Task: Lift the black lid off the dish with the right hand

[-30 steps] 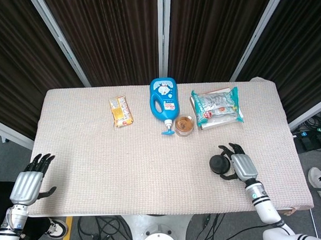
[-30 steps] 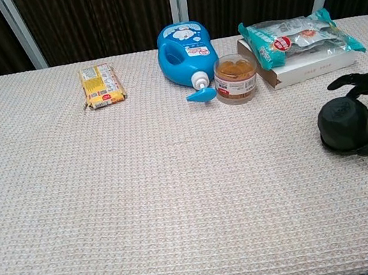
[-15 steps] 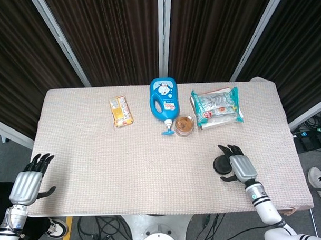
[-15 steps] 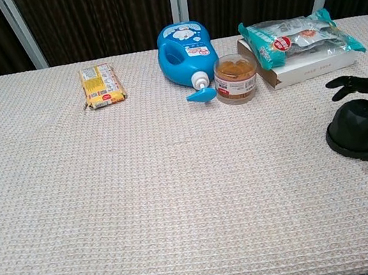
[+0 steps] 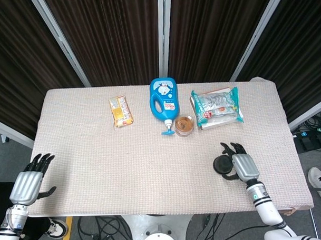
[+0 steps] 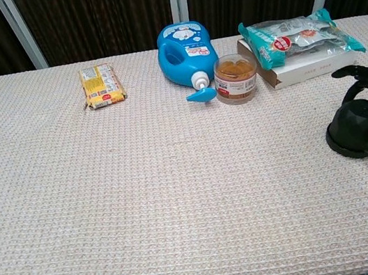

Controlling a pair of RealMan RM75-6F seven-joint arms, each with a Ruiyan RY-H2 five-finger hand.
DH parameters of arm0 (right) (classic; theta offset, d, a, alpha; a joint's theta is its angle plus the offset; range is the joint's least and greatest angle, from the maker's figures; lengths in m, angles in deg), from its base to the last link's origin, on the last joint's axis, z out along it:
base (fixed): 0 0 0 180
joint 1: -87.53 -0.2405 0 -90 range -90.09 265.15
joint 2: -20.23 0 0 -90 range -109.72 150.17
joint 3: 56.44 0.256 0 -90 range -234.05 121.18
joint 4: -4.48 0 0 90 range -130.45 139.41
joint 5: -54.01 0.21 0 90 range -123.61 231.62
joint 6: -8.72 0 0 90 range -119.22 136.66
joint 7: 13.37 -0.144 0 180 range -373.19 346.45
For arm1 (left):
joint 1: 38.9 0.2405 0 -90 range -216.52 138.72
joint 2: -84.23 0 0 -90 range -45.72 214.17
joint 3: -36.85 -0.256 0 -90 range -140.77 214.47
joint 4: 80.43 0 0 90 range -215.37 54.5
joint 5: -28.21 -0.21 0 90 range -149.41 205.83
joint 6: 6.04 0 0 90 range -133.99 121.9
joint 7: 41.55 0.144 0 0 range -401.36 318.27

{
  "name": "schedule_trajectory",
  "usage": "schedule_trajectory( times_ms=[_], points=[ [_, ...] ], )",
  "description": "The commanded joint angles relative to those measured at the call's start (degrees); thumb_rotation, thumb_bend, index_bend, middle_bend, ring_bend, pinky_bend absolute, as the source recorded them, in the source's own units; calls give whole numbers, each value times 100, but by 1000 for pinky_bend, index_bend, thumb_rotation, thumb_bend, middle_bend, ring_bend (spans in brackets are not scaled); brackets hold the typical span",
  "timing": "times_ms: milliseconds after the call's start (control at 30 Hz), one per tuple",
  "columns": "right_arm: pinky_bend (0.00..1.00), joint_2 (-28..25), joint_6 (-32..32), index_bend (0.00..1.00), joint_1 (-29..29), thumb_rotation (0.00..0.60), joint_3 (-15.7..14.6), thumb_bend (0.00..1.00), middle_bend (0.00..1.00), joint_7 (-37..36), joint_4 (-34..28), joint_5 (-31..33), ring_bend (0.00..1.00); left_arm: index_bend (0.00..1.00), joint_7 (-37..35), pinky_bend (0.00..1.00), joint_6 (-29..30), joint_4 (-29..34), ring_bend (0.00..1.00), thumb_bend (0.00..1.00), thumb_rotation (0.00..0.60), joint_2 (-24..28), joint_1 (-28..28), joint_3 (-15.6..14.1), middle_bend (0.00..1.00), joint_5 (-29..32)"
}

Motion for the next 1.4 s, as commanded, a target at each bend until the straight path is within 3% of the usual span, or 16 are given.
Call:
schedule_trajectory(
  times_ms=[33, 233, 600, 1100, 1200, 1333, 1400],
  points=[
    [0, 61, -82, 29, 23, 600, 50, 22, 334, -18, 27, 21, 0, 92, -4, 209, 3, 0, 0, 174, 600, 4, 1, 1, 66, -1],
    [0, 23, -219, 79, 59, 600, 95, 88, 400, -78, -69, -34, 0, 92, -8, 209, 7, 14, 0, 175, 600, 15, -2, 3, 66, -11],
    [0, -347, -739, 96, 233, 600, 278, 101, 427, -560, -388, -238, 0, 92, 22, 209, 0, 50, 0, 174, 600, 29, -7, 3, 66, -13],
    [0, -383, -338, 101, 463, 600, 286, 118, 428, -925, 666, 389, 0, 92, 138, 209, -48, 131, 0, 174, 600, 20, -47, 7, 66, -10],
    [0, -376, -213, 84, 441, 600, 228, 78, 352, -1096, 767, 285, 0, 92, 173, 209, -47, 153, 0, 174, 600, 20, -50, 10, 66, -5],
    [0, -450, -140, 3, 407, 600, 172, 0, 103, -1358, 768, 78, 0, 92, 185, 209, -37, 171, 0, 174, 600, 32, -45, 14, 66, 6],
    [0, -493, -197, 0, 416, 600, 180, 0, 48, -1480, 724, -5, 0, 92, 178, 209, -39, 174, 0, 174, 600, 37, -46, 16, 66, 13]
  ],
)
